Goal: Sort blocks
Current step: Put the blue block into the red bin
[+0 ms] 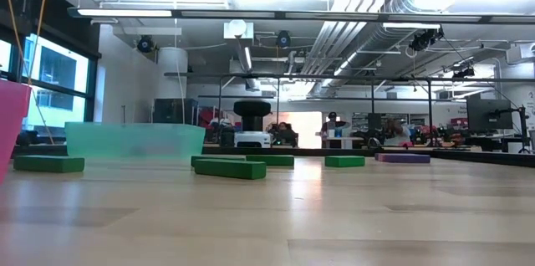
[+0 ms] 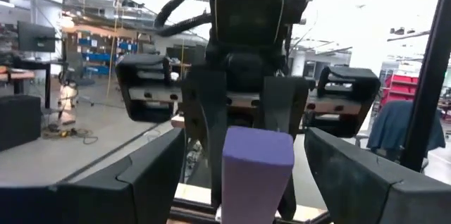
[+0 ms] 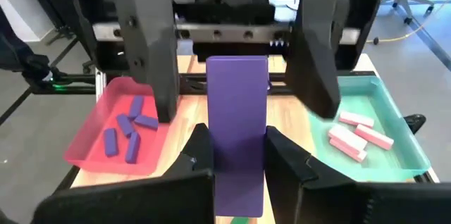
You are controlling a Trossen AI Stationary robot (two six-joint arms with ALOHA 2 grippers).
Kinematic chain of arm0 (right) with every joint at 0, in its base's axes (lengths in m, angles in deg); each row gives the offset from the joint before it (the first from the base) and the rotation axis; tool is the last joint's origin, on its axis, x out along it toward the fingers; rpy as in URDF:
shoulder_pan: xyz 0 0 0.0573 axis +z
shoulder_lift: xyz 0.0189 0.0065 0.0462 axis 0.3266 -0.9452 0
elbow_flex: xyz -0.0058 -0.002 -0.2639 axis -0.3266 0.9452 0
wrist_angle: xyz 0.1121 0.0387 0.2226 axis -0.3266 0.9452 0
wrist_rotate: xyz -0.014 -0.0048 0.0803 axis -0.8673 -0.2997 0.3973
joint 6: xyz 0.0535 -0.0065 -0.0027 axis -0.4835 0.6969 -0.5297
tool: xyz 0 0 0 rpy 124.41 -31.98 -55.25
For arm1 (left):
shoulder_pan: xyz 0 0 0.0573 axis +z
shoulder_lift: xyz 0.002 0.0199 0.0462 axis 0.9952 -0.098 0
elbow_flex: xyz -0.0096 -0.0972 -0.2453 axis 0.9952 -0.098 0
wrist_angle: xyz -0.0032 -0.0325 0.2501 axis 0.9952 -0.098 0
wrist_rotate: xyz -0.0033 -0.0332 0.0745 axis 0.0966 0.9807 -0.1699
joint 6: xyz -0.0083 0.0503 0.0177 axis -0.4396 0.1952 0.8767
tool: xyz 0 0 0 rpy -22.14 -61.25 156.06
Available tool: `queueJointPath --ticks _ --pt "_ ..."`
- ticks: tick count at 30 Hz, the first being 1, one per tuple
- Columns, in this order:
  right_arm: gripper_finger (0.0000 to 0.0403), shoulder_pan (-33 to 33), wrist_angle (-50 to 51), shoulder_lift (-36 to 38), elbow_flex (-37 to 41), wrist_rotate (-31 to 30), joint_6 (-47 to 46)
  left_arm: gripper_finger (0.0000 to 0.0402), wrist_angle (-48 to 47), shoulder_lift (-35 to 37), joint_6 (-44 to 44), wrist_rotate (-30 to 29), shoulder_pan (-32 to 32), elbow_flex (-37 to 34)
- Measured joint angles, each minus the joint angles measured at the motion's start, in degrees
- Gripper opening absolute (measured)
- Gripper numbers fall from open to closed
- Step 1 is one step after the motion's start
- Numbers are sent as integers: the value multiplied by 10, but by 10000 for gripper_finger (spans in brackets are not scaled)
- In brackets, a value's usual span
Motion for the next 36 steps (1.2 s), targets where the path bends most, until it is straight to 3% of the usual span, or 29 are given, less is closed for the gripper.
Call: queueJointPath --ticks 9,16,23,31,36 --pt "42 1 -20 0 0 9 0 261 -7 0 -4 0 0 0" --pt "43 1 -21 1 -1 10 1 166 -7 0 -4 20 0 0" --pt "82 2 -17 2 -1 12 -2 77 -5 1 0 33 0 0" --pt "92 1 2 2 -1 11 0 77 -11 0 6 34 0 0" --pt "138 -4 11 4 -1 12 -22 77 -11 0 6 35 0 -1"
